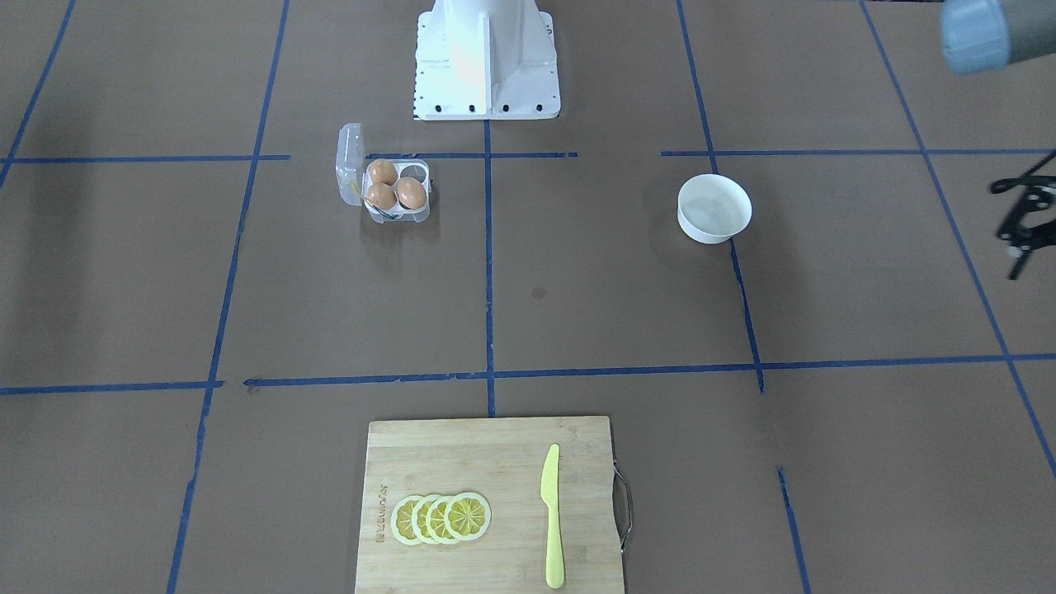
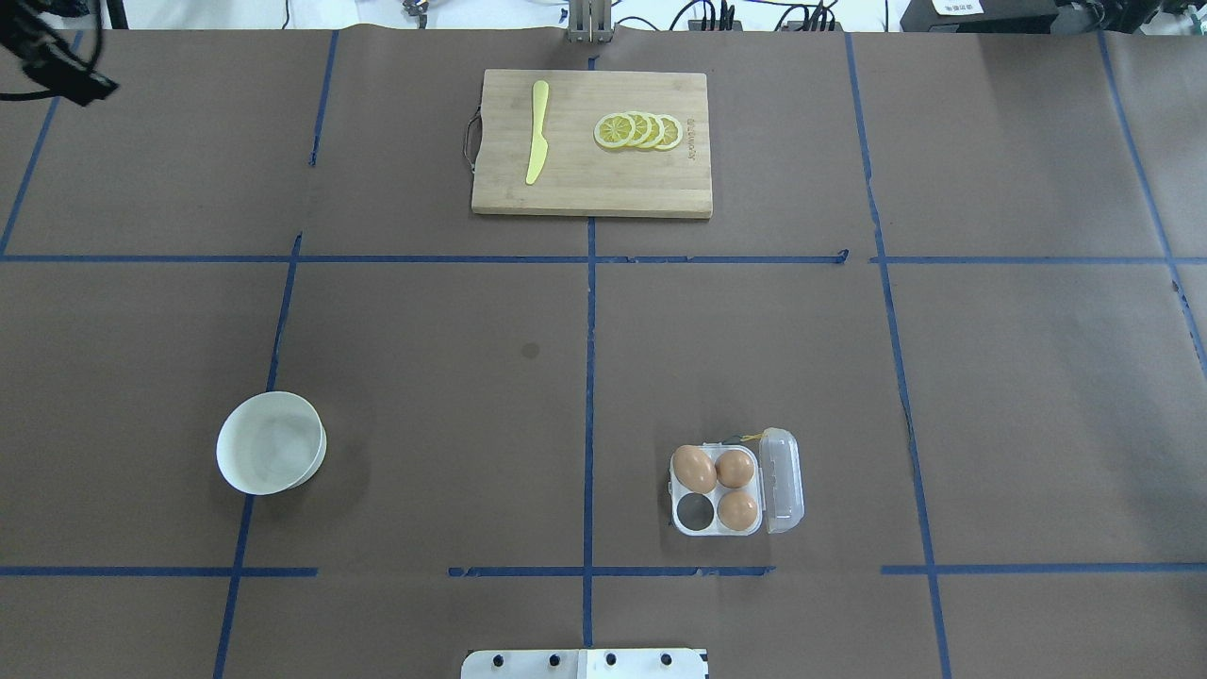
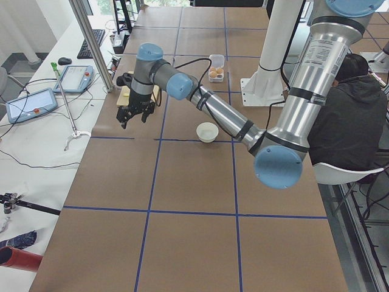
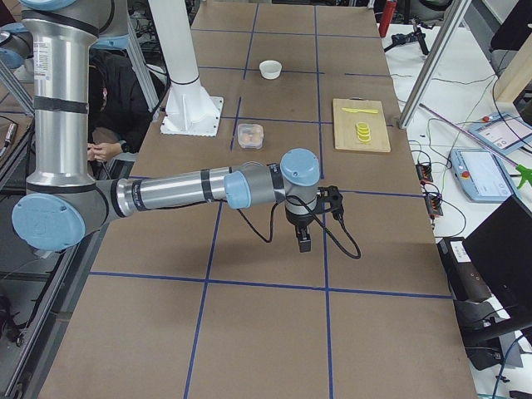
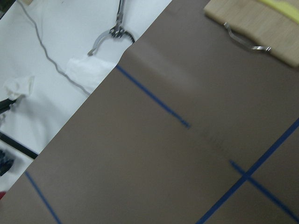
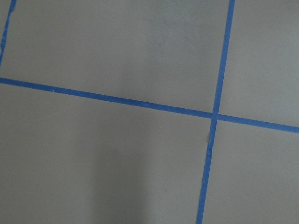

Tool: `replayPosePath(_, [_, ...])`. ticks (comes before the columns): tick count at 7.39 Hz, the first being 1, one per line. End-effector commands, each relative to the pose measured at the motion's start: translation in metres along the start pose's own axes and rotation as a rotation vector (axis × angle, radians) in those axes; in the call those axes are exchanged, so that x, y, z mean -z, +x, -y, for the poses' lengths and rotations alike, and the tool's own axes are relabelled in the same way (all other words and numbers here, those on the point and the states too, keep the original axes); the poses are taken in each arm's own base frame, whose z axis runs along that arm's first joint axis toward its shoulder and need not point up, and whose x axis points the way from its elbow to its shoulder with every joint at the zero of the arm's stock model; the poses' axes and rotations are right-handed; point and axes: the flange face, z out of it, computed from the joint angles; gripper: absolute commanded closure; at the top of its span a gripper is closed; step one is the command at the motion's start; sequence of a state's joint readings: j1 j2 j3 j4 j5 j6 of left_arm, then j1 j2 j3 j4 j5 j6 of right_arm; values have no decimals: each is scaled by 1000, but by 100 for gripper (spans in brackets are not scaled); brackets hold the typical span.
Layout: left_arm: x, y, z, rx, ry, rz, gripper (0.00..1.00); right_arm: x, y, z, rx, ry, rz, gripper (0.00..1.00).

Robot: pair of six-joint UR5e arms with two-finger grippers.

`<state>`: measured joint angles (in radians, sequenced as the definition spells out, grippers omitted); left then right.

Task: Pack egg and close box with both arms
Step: 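Raise the left gripper away from the carton and withdraw it, then move the right gripper toward the open carton lid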

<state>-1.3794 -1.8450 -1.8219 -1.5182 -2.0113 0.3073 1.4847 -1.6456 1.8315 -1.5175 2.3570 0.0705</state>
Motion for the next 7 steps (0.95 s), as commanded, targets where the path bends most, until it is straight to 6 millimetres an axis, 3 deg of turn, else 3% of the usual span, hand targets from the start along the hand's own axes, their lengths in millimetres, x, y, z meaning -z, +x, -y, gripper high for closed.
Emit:
replayPosePath(1, [-46, -119, -142, 114, -183, -16, 0, 3, -8, 1, 8, 2, 59, 0])
replayPosePath(2, [-56, -135, -200, 216, -207, -67, 0, 2, -9, -2, 5, -2, 80, 0])
replayPosePath(3, [-60, -133, -270, 349, -158, -183, 0, 1, -11, -2, 12, -4, 77, 0])
replayPosePath(4, [-63, -107, -325, 432, -105, -280, 0, 6, -32, -2, 58, 4, 72, 0])
replayPosePath(5, [-53, -92, -331, 442, -92, -281, 0, 3, -67, -3, 107, -10, 79, 0])
replayPosePath(6, [-52, -92, -328, 498, -97, -275, 0, -5, -106, -4, 84, -30, 71, 1])
replayPosePath(7, [-51, -93, -325, 509, -91, -269, 0, -18, -158, -10, 20, -53, 40, 12])
